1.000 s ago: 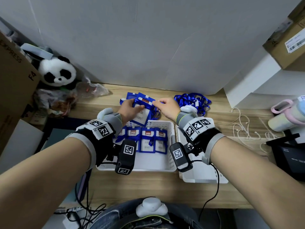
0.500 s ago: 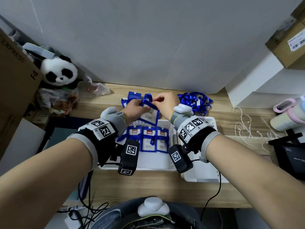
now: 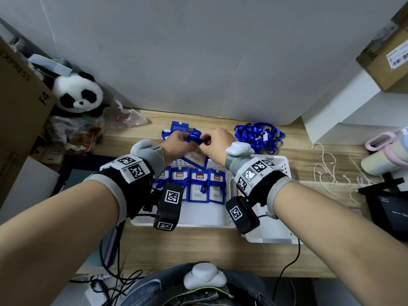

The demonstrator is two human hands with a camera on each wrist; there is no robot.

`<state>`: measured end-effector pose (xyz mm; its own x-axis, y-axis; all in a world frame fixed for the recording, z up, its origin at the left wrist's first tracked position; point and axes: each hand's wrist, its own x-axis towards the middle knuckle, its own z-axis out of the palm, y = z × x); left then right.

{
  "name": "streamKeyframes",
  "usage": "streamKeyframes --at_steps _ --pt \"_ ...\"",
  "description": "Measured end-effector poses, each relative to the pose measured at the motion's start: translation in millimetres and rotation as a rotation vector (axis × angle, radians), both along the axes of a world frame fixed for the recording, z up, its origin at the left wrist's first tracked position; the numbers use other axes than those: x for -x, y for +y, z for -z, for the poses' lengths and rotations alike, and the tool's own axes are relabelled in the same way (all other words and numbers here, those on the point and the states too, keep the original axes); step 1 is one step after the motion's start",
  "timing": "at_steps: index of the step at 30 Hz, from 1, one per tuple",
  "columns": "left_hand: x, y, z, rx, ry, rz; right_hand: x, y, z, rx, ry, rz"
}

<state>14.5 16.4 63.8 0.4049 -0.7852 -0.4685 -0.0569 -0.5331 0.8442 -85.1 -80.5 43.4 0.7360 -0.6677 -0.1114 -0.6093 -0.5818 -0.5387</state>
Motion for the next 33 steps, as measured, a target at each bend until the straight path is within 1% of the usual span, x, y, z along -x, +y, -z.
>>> streamKeyframes --at_steps 2,4,9,12,15,17,20,22,25,27,28,31,33 --pt "0 0 0 -0.004 -0.059 -0.02 -4 -1 3 -0.143 -0.04 0.036" --pt "1 -2 -1 0.01 -0.077 -0.051 -6 -1 7 -0.216 -0.028 0.046" --pt "-2 -5 2 0.021 -0.068 -0.106 -3 -2 13 -0.242 -0.009 0.051" --pt "-3 -6 6 0.012 -0.091 -0.124 2 0 10 -0.259 -0.039 0.028" --pt "-6 -5 8 -0.005 -0.044 -0.175 9 3 7 -0.368 -0.131 -0.057" --pt "-8 -4 9 -0.004 0.028 -0.214 13 3 7 -0.347 -0.166 -0.147" --pt "-12 -2 10 -0.013 0.107 -0.266 12 3 10 -0.237 -0.117 -0.206" --pt "-13 -3 8 -0.008 0.138 -0.312 11 5 13 -0.179 -0.102 -0.177" --pt "-18 1 9 0.022 0.112 -0.401 14 4 18 -0.18 -0.209 -0.086" --pt "-22 5 12 0.036 0.106 -0.437 19 2 23 -0.244 -0.25 -0.043" --pt "-22 7 14 0.029 0.102 -0.432 21 1 26 -0.299 -0.24 -0.048" --pt "-18 12 19 -0.025 0.119 -0.375 23 4 29 -0.504 -0.113 -0.077" --pt "-19 16 22 -0.045 0.165 -0.375 21 3 28 -0.661 -0.119 0.014"
